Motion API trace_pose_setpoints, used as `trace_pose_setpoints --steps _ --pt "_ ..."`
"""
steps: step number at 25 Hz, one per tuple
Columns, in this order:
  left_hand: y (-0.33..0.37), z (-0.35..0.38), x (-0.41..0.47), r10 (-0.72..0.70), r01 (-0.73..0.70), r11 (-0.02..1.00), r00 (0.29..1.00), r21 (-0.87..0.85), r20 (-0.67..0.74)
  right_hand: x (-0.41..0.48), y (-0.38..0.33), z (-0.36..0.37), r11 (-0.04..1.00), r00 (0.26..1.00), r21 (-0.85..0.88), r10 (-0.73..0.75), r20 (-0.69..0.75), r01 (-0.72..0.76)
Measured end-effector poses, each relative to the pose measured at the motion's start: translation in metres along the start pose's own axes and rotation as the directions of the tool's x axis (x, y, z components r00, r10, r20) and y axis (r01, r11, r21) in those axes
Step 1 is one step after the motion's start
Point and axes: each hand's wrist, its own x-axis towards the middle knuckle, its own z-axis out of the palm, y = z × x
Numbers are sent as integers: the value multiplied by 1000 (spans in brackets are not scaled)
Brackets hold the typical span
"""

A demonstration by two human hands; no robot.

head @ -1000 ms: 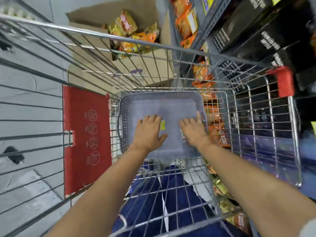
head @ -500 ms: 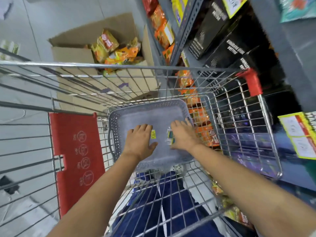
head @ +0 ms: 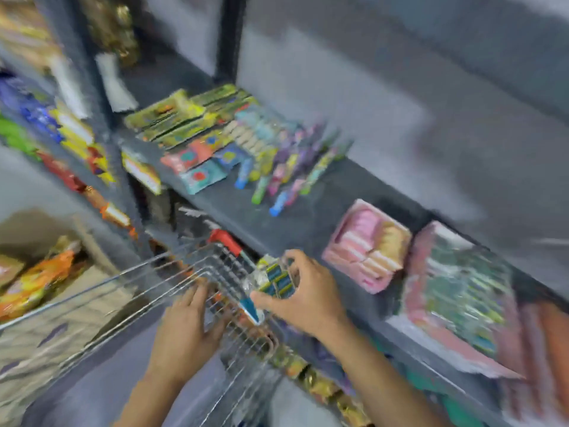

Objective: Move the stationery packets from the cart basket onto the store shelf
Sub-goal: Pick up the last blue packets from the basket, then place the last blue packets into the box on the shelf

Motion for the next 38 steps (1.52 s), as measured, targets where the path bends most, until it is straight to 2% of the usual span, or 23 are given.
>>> trace_pose_setpoints --steps 3,5,7,9,11,15,16,20,23,26,31,36,38 --pt "72 -1 25 210 -215 967 976 -136 -52 -24 28 -88 983 945 16 179 -274 -181" --pt "118 2 37 309 -323 909 946 -264 -93 -42 49 -129 947 875 -8 295 -383 -322" --pt "164 12 44 400 -422 826 906 -373 -139 -61 73 -162 894 777 -79 338 -531 -442" --pt "208 30 47 425 -432 740 895 -515 -139 -76 96 -185 827 688 -117 369 -624 -549" --pt "245 52 46 403 -365 691 911 -624 -86 -86 116 -201 780 646 -137 392 -655 -611" --pt "292 93 40 384 -226 690 920 -688 82 -98 149 -206 627 638 -229 567 -521 -745" --pt "296 97 40 366 -196 689 925 -697 102 -98 154 -201 606 643 -265 574 -506 -750" --pt "303 108 42 262 55 534 938 -844 227 -98 155 -192 592 696 -387 485 -529 -707" --pt "301 112 44 243 111 496 934 -861 261 -100 157 -193 617 748 -444 415 -518 -649" --pt "300 115 45 232 135 451 937 -882 262 -105 163 -191 642 782 -468 378 -496 -607" --pt "302 118 44 210 154 455 939 -877 274 -103 173 -188 679 809 -460 377 -451 -572" --pt "302 114 46 218 116 515 940 -850 260 -104 176 -189 725 806 -382 414 -422 -573" --pt "300 107 42 230 86 582 936 -808 265 -116 167 -187 745 808 -359 402 -431 -562"
